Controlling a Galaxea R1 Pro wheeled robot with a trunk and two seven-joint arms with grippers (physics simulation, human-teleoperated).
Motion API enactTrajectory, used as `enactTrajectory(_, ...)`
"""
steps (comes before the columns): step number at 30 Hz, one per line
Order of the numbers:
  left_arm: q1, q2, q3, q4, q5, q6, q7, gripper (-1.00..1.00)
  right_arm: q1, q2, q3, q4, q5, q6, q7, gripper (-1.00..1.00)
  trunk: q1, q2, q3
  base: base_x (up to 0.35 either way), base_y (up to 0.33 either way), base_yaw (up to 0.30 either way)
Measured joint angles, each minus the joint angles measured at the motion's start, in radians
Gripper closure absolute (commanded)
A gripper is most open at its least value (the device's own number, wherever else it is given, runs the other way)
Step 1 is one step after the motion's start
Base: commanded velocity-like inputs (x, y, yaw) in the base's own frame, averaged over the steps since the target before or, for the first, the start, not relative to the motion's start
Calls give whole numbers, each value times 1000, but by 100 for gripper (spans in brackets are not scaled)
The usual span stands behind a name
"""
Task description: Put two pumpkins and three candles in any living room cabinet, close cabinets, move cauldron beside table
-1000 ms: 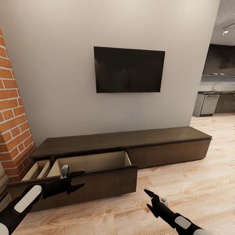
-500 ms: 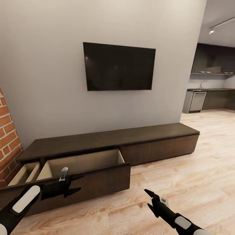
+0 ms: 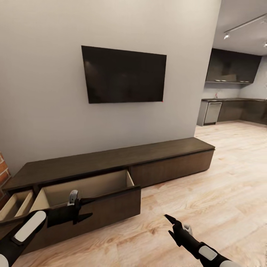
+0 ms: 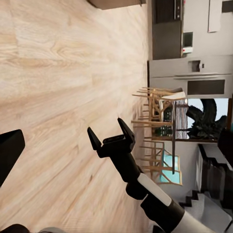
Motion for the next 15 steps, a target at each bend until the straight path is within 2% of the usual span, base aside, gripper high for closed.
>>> enactTrajectory(6, 0, 1, -4, 0, -2, 1, 0, -100, 0, -1, 0, 0, 1, -8, 0, -100, -23, 42, 11, -45, 0, -49)
enactTrajectory(10, 0, 0, -7, 0, -1, 2, 1, -100, 0, -1, 0, 3, 2, -69, -9, -100, -38, 70, 20, -276, 0, 50)
enactTrajectory(15, 1, -1, -8, 0, 0, 2, 0, -100, 0, -1, 1, 25, 2, -92, -10, -100, -57, 105, 32, -281, 0, 31)
